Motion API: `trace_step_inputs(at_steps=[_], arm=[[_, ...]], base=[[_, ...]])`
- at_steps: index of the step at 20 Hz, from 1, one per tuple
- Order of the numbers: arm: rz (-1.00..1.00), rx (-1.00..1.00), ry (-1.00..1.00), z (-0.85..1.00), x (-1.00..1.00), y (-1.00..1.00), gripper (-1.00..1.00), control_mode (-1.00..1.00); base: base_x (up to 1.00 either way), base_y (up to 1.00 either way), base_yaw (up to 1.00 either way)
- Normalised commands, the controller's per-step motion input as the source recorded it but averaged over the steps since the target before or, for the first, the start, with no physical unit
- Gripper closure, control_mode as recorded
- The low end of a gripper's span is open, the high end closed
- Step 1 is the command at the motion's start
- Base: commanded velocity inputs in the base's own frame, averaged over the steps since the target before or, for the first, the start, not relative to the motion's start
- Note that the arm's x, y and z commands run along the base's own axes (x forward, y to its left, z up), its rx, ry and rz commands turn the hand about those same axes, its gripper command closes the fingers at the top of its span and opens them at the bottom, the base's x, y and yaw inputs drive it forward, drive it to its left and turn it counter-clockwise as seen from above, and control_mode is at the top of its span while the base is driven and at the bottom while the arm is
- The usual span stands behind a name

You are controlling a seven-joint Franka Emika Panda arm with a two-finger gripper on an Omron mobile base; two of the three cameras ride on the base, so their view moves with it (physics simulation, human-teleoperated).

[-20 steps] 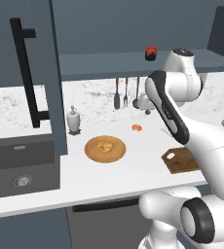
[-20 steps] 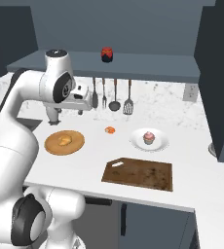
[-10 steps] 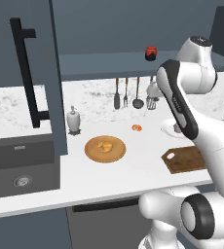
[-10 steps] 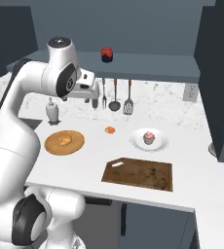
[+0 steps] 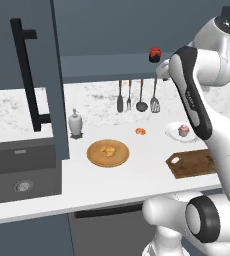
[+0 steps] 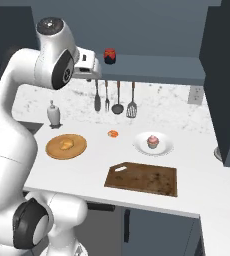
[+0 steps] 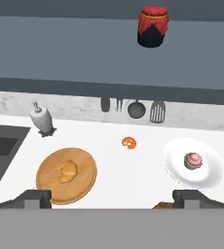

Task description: From the different types of pastries on the counter, select a croissant and place it on the cutting board. Then retrieve a jar of jam from the cabinet and place it alongside the croissant on the cutting board.

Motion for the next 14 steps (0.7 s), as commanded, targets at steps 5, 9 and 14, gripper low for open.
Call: trace_step_inputs(at_steps=[5, 9, 14], arm=[[0.0, 0.0, -0.22, 0.0, 0.45, -0.08, -1.0, -1.0], [0.0, 0.0, -0.38, 0.0, 0.5, 0.0, -1.0, -1.0], [-0.01, 0.0, -0.18, 0.0, 0.49, -0.01, -1.0, -1.0]], base=[[0.0, 0.0, 0.0], [0.0, 0.0, 0.0], [0.0, 0.0, 0.0]])
